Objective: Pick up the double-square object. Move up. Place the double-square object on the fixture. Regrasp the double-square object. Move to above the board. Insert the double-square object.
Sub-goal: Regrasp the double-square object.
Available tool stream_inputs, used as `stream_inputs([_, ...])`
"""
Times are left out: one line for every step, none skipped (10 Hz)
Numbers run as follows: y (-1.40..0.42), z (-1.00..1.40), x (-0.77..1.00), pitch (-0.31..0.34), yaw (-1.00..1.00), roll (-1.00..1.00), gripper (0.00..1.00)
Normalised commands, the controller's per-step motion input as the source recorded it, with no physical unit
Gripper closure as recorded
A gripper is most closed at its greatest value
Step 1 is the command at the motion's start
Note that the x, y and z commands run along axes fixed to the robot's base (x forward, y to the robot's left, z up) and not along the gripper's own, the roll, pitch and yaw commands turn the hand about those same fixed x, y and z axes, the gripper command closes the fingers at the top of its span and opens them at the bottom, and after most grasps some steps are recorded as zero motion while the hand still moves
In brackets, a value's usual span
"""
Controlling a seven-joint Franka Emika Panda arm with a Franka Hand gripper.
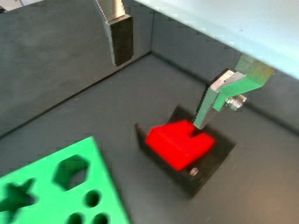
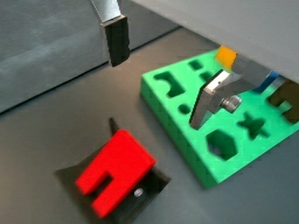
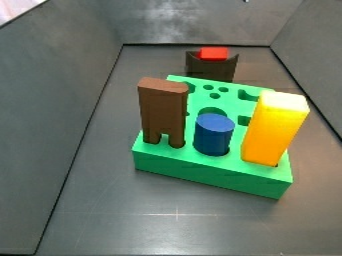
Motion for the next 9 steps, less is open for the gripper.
stream_inputs([-0.02,0.01,-0.02,0.010,0.03,1.00,0.00])
stream_inputs([-0.02,0.01,-0.02,0.013,0.03,1.00,0.00])
stream_inputs([-0.02,0.02,-0.01,0.017,0.03,1.00,0.00])
stream_inputs([-0.02,0.00,0.01,0.021,0.03,1.00,0.00])
stream_inputs([-0.02,-0.01,0.02,0.026,0.04,1.00,0.00])
stream_inputs([-0.02,-0.01,0.03,0.031,0.04,1.00,0.00])
stream_inputs([-0.02,-0.01,0.05,0.044,0.04,1.00,0.00])
stream_inputs([-0.03,-0.01,0.06,0.062,0.05,1.00,0.00])
stream_inputs([-0.03,-0.02,0.08,0.080,0.06,1.00,0.00])
